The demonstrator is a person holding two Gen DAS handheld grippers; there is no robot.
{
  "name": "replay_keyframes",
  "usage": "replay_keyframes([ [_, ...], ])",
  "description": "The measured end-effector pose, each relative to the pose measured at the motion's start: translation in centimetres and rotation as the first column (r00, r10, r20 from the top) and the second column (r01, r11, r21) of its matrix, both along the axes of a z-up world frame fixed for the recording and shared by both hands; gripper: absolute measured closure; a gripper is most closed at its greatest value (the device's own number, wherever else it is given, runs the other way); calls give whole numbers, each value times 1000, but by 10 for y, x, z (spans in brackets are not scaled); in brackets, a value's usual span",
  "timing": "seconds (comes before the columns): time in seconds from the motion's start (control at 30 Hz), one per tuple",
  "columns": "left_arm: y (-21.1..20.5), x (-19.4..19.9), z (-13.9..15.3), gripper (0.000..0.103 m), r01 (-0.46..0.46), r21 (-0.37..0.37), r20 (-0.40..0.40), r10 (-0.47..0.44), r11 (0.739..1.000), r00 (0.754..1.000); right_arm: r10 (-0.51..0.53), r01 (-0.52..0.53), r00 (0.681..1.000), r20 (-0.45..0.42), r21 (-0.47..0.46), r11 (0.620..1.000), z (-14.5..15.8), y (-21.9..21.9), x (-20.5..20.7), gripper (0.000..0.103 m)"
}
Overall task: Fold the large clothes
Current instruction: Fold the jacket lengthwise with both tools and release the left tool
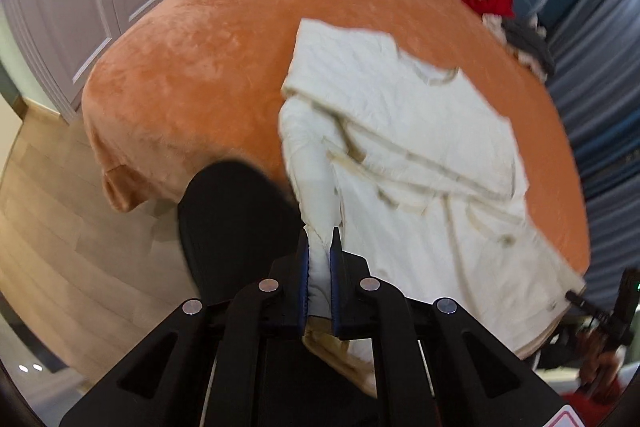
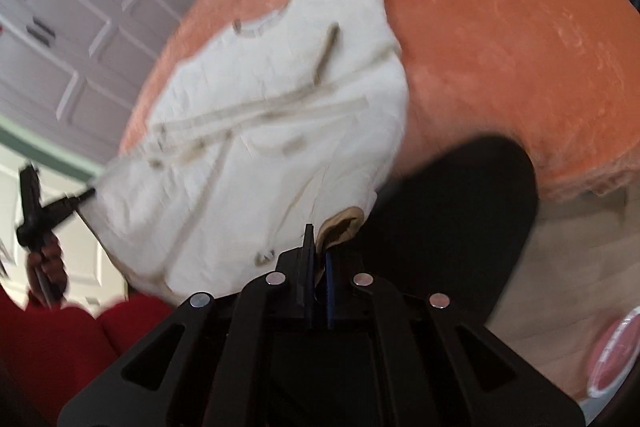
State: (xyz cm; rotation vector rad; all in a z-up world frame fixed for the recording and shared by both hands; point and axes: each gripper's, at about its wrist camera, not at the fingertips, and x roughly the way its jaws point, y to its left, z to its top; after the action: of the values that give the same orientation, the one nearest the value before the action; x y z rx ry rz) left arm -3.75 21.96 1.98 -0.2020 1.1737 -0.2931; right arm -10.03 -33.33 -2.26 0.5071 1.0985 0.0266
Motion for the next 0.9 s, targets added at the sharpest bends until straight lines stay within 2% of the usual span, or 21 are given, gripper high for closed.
replay_keyframes([
  [0.1,-9,30,5,96,-34,-28,48,35,999,998,-22,28,992,125,-41,999,18,-3,36,100],
  [0.13,-11,45,11,96,-51,-49,80,55,997,995,-36,44,987,158,-46,998,23,-6,45,100],
  [0.2,-16,65,26,96,-73,-36,162,78,997,984,-78,93,968,240,-52,994,37,-21,71,100],
  [0.23,-19,77,37,98,-95,-14,237,96,995,967,-95,113,959,266,-53,992,41,-29,82,100],
  [0.3,-23,103,51,98,-117,6,325,109,993,940,-126,151,944,306,-62,987,44,-39,111,100],
  [0.37,-25,124,53,98,-133,9,355,121,991,927,-148,174,936,321,-53,983,40,-45,132,100],
  [0.53,-36,175,38,100,-173,29,344,153,984,926,-195,225,929,316,-61,972,19,-47,195,100],
  [0.6,-30,179,43,100,-171,-6,346,163,985,924,-206,237,927,312,-65,969,13,-48,209,100],
  [0.67,-23,174,59,98,-169,-23,381,165,985,910,-218,250,925,312,-65,966,10,-52,218,100],
  [0.77,-19,169,67,91,-131,-37,387,135,991,912,-236,266,921,310,-58,962,5,-57,232,100],
  [0.83,-18,170,58,73,-112,-21,355,112,993,928,-239,272,922,306,-70,960,1,-59,247,100],
  [0.9,-20,175,44,64,-101,-8,315,98,995,944,-239,270,926,291,-71,960,-5,-61,260,99],
])
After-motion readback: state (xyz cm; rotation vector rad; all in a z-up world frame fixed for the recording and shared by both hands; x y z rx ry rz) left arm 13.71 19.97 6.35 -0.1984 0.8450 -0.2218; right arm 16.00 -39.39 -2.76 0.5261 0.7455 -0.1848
